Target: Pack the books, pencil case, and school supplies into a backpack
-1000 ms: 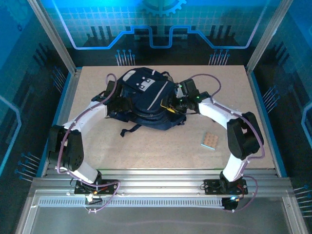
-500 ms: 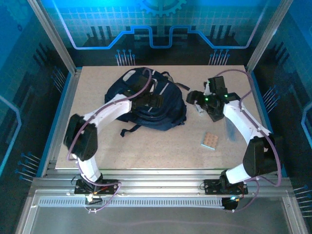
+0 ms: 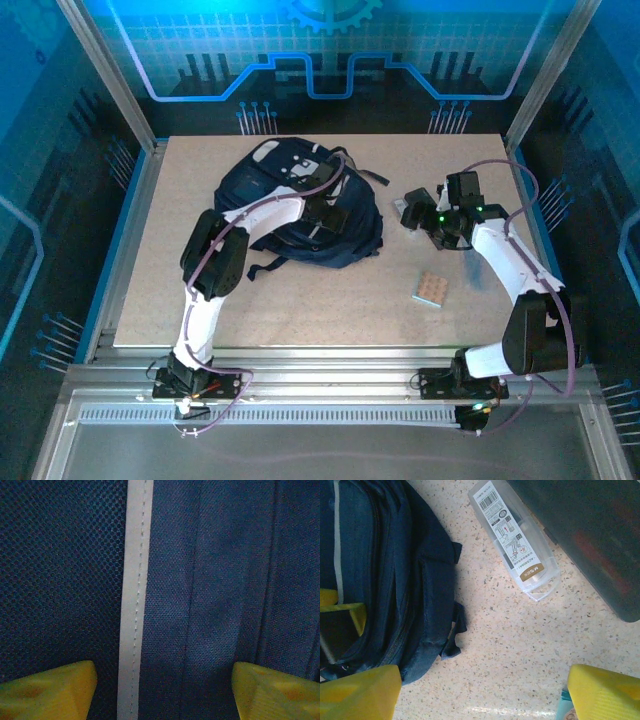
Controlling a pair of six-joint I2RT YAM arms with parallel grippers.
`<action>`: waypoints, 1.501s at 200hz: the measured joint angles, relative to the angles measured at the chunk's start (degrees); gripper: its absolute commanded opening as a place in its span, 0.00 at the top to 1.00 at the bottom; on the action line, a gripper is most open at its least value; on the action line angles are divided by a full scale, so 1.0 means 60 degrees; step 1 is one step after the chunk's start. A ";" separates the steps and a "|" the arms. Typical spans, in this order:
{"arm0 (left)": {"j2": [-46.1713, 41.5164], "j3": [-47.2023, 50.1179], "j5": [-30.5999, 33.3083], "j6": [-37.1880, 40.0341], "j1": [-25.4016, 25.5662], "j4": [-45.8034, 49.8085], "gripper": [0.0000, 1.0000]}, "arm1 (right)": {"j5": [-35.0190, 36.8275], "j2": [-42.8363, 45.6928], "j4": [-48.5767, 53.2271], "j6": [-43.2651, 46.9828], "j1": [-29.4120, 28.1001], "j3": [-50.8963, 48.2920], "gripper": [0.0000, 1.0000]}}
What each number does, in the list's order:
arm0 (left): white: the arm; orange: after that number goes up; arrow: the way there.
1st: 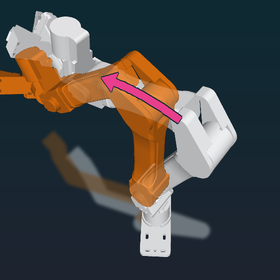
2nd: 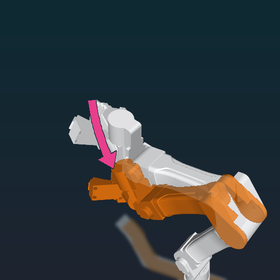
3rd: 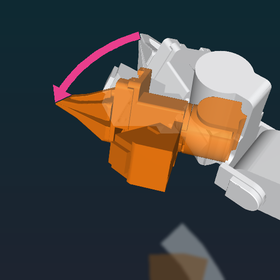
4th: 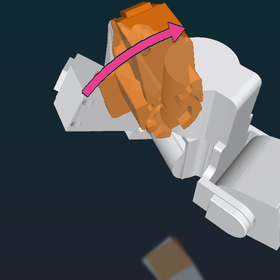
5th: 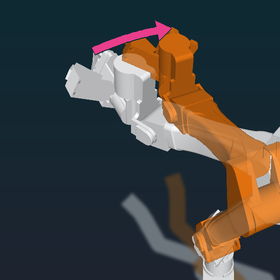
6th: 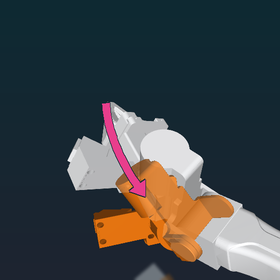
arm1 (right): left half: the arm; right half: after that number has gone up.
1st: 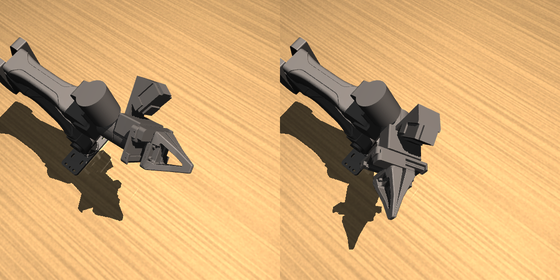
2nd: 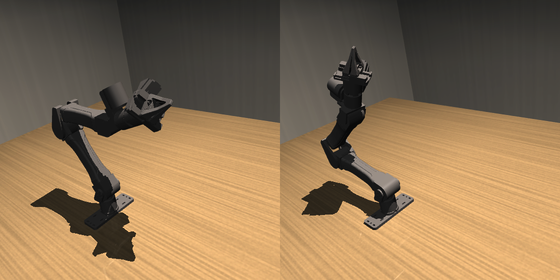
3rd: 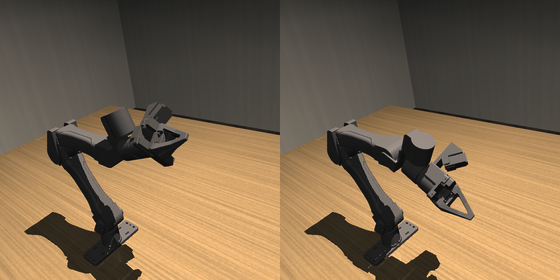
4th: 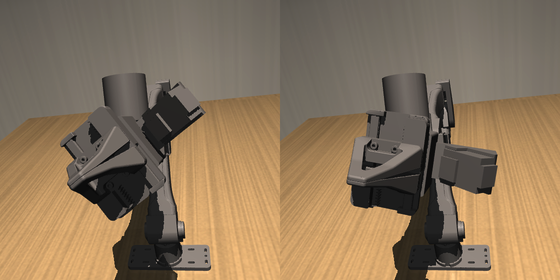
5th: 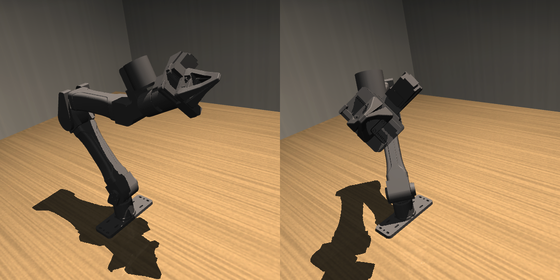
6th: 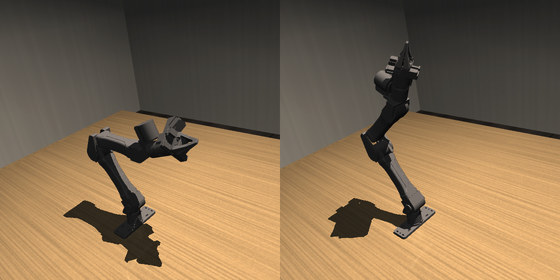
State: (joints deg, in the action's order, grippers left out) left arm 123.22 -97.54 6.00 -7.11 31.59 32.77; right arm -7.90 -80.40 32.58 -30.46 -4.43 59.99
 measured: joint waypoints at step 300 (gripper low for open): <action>-0.1559 0.0521 -0.2186 -0.0772 -0.0943 0.0226 1.00 | 0.2244 -0.4743 0.1231 0.3963 0.0586 0.3563 0.00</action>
State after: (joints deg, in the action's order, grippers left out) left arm 113.86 -94.41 -7.11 -11.75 25.93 34.13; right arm 5.56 -108.86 39.97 -6.68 -0.91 81.36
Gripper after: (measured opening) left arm 0.058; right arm 0.998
